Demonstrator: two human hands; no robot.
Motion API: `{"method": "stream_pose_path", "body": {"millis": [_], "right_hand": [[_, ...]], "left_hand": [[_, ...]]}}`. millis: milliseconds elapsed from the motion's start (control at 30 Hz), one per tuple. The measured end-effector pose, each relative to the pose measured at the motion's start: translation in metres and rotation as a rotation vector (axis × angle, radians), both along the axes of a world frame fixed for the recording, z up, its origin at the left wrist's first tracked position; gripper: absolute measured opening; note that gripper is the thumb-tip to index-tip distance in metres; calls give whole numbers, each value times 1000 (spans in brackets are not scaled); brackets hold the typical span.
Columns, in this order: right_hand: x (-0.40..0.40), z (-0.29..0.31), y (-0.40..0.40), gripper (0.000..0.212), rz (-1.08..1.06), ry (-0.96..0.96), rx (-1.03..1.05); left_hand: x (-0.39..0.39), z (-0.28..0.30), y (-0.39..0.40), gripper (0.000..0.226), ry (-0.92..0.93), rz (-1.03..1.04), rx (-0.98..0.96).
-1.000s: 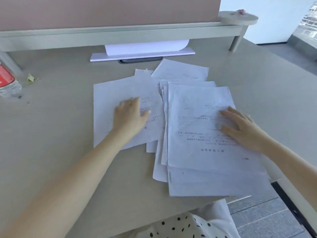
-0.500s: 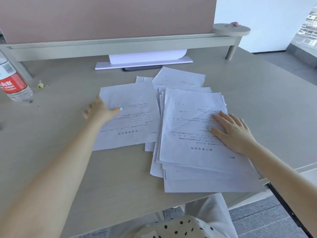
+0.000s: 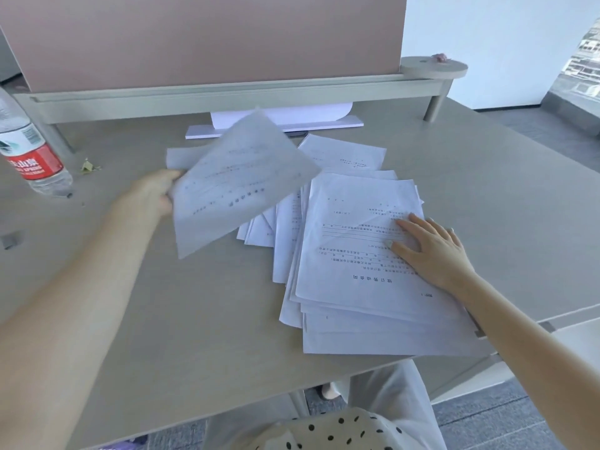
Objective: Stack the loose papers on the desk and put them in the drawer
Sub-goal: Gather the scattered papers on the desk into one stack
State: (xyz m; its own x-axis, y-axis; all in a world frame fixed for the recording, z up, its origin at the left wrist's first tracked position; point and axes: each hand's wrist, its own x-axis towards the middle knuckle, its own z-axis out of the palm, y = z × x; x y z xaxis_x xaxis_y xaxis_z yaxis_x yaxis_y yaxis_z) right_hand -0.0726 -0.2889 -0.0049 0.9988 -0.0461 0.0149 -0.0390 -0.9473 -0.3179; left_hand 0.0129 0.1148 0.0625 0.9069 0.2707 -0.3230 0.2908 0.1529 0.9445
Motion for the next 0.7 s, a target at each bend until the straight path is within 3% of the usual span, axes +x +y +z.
{"method": "stream_pose_path", "body": {"millis": [133,200,300,400,500,567,633,700], "right_hand": [[1,0,-2,52,-21,-31,77],[0,2,-7,44,-67,-42,366],[-7,12,-10,37,-161,-84,987],[-8,16,-15,44,-167,-83,1157],[-6,14,-14,36,-142,-27,1037],[-4,8,-13,48,-131,13,631],[-1,2,-7,55,-79,24,198],[0,0,-2,56,-42,3,65]], "left_hand": [[-23,-7,-50,15,-59,-294,294],[-28,-15,-83,18,-123,-369,471],[-30,-26,-127,20,-245,-424,623],[-32,-41,-157,25,-346,-476,715],[-30,-48,-167,52,-347,-410,790],[-21,-43,-160,58,-228,-327,825],[-5,-38,-145,62,-43,-273,715],[8,-34,-131,62,69,-245,450]]}}
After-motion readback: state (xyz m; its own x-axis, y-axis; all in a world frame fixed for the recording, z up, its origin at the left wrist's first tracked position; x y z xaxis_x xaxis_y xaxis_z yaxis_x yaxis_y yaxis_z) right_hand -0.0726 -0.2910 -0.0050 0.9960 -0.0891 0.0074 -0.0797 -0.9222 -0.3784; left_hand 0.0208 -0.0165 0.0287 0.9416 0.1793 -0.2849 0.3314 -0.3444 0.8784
